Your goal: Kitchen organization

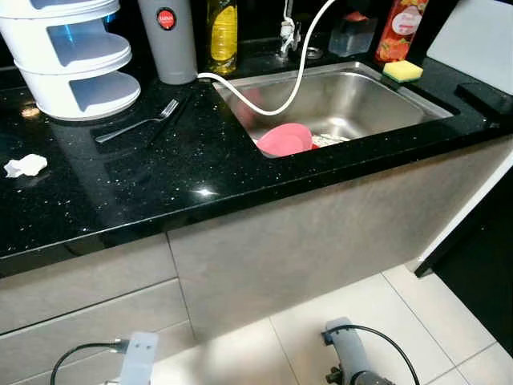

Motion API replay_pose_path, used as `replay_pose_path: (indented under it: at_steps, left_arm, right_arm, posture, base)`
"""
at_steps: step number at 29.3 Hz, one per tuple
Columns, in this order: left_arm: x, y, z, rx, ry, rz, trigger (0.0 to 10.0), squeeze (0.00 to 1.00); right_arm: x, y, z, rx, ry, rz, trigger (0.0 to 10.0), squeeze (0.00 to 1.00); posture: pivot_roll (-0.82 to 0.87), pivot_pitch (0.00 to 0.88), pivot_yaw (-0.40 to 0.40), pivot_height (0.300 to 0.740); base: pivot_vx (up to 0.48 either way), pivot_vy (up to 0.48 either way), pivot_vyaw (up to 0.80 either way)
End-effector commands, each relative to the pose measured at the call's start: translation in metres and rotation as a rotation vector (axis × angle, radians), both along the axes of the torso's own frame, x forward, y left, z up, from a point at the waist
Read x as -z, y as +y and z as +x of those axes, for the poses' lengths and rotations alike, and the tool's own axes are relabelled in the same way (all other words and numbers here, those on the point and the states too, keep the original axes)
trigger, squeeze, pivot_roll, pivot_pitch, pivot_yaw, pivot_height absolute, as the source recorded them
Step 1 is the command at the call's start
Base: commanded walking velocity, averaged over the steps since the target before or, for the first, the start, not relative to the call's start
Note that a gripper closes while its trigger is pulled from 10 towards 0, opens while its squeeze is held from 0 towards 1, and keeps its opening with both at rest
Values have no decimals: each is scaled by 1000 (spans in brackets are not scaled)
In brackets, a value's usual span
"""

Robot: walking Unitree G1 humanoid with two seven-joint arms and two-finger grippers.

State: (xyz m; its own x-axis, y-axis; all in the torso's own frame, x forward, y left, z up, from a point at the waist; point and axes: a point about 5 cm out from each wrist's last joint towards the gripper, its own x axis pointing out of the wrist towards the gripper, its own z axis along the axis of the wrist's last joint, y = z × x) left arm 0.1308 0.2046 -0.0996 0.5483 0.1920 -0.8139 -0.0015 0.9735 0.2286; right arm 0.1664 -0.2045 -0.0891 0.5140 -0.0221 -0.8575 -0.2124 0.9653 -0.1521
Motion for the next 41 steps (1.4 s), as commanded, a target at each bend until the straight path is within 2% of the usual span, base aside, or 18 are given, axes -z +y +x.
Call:
replay_pose_path:
  at_steps: [1,18,41]
  left_arm:
    - [0,6,-3,7,1,10,10000,0]
    - [0,10,-7,6,11,9,10000,0]
    - [2,6,-8,9,20,3,10000,0]
  right_arm:
    - [2,1,-4,-5,16,0,10000,0]
    - [2,2,-4,-4,18,2,10000,0]
    - [2,3,-4,-4,19,2,10000,0]
  posture:
    - [-19,0,-10,740]
    - [-23,0,-6,740]
    - [-25,0,-6,740]
  base:
    - [0,0,0]
    - [0,0,0]
    - [0,0,0]
